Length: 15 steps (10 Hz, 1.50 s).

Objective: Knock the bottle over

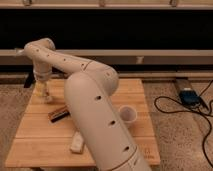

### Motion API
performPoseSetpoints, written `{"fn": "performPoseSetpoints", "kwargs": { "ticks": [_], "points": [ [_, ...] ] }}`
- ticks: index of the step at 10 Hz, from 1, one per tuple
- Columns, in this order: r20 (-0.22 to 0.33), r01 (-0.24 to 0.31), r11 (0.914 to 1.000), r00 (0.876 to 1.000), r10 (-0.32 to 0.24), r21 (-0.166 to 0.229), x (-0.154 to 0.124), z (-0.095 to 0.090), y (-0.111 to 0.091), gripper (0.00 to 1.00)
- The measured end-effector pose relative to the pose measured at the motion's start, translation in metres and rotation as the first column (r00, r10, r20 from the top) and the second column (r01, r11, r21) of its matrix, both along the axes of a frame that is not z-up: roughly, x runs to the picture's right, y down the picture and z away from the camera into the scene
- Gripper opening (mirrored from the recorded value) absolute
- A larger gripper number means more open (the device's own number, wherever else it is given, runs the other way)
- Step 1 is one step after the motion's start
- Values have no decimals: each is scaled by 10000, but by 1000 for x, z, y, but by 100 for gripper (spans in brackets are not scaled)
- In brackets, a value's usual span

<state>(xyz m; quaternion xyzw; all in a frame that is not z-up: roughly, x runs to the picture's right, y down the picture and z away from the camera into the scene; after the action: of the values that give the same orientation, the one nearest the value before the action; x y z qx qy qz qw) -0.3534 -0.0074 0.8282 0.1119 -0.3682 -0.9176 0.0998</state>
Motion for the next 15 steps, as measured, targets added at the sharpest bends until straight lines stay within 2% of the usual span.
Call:
{"fn": "performPoseSetpoints", "kwargs": {
  "ticks": [1,2,4,6,7,8,10,11,13,15],
  "points": [
    [391,-340,9993,9986,346,-173,-6,0,-2,80],
    [1010,-844,9948,9908,897,-564,-10,1,-5,80],
    [2033,-1497,9801,9635,1742,-1308,-24,-4,-8,80],
    [2772,-1715,9563,9315,2356,-2367,-40,-10,-11,80],
    [2986,-1628,9490,9228,2432,-2698,-48,-17,-12,80],
    [3143,-1444,9471,9197,2354,-2868,-59,-27,-10,80],
    [3047,-1222,9485,9282,2135,-2922,-64,-41,-5,80],
    [2859,-1147,9492,9368,2014,-2930,-63,-46,1,80],
    [2603,-942,9460,9486,1799,-3103,-67,-65,23,80],
    [2411,-816,9462,9568,1622,-3130,-61,-82,42,80]
  ]
}}
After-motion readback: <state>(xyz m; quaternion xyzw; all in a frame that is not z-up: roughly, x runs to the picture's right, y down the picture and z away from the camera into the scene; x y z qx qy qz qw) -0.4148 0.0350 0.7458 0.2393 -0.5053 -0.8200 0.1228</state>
